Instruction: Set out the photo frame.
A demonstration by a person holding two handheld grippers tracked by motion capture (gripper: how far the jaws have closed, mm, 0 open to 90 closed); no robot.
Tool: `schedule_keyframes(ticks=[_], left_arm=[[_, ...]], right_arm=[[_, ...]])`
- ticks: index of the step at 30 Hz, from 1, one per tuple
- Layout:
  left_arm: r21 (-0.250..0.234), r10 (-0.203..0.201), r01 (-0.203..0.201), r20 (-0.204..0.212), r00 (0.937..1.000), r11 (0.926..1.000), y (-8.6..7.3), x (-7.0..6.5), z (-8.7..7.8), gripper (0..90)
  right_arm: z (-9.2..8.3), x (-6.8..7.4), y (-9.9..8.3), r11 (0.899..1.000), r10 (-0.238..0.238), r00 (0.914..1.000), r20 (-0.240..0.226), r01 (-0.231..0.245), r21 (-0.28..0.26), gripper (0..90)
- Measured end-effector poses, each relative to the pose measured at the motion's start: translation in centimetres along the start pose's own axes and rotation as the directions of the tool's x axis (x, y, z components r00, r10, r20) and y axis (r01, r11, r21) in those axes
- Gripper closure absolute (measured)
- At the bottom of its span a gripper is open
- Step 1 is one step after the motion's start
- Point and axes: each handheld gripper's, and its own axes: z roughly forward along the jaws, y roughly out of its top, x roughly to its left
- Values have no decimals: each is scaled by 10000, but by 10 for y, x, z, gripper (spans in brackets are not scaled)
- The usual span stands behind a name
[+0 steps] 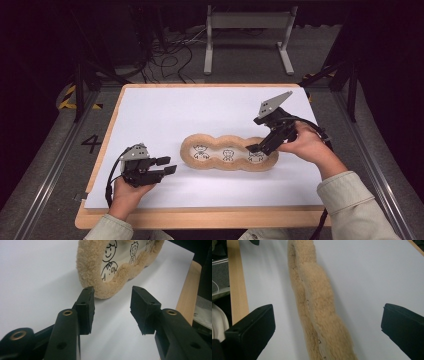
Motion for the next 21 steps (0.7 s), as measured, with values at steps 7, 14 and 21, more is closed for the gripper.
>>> schedule_keyframes(ticks=[7,14,21], left_arm=[[-4,-17,16,-221,9998,10000,-4,3,-6,486],[-289,-196,187,-316,9993,9994,-8,9,-13,424],[-405,-244,226,-458,9987,9989,-11,13,-15,348]], right_arm=[[-16,-2,-18,9996,236,9988,425,-230,-135,0],[-28,-4,-34,9977,498,9960,742,-463,-490,0],[-36,-4,-52,9932,925,9905,1014,-845,-799,0]])
